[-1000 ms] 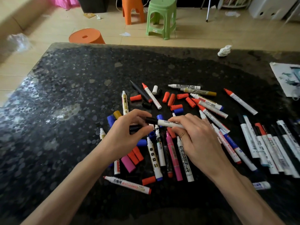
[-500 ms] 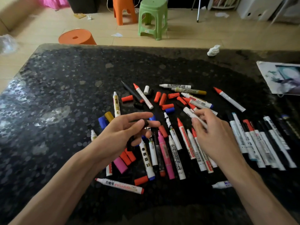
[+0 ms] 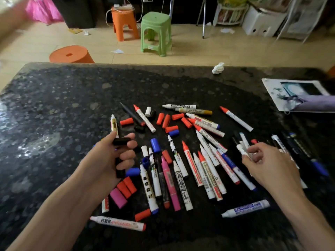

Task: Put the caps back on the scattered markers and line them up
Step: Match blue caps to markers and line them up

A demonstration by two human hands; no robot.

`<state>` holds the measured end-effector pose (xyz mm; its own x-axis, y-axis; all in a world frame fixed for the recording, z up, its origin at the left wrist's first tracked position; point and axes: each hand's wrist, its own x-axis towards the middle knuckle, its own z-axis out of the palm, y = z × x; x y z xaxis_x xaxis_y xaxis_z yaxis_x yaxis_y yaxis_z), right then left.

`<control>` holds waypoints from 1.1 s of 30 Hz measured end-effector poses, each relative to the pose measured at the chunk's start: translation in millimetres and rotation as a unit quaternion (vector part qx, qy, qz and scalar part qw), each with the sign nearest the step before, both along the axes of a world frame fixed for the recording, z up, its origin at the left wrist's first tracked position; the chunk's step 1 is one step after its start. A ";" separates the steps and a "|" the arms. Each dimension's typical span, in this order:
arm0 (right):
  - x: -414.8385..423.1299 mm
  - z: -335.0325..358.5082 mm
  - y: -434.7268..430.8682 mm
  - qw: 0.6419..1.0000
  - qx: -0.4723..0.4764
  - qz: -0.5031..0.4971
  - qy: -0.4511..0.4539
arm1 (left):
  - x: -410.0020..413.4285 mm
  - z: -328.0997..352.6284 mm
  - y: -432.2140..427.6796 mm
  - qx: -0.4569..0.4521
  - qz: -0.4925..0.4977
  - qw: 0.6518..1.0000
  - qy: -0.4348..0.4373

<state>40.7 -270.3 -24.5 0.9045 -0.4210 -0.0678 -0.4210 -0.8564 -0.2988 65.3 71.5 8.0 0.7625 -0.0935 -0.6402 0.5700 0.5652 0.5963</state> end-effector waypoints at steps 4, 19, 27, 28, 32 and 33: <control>3.3 -3.1 -6.6 1.000 -0.014 0.024 -0.010 | 3.4 -1.5 -0.2 0.003 0.014 1.000 -0.004; 9.5 -15.1 -11.8 0.999 -0.013 0.026 0.028 | 7.3 -6.3 5.1 0.000 0.006 1.000 -0.012; 11.6 -11.1 -23.4 0.997 0.018 0.005 0.080 | 7.2 -3.8 3.4 0.028 0.017 0.999 -0.005; 12.5 -9.6 -22.6 0.996 0.022 0.003 0.086 | 6.9 -3.1 3.4 0.034 0.017 0.999 -0.003; 20.8 -1.5 -9.5 0.997 0.040 0.006 0.061 | 5.5 -1.7 4.1 0.057 0.008 0.998 -0.002; 23.9 -0.1 -2.3 0.998 0.047 0.016 0.036 | 5.8 -1.5 4.1 0.060 0.007 0.998 -0.002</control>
<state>64.6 -272.6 -24.7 0.9085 -0.3813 -0.1710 -0.4178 -0.8393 -0.3478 71.1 75.6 6.5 0.7660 -0.0068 -0.6429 0.5603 0.4974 0.6623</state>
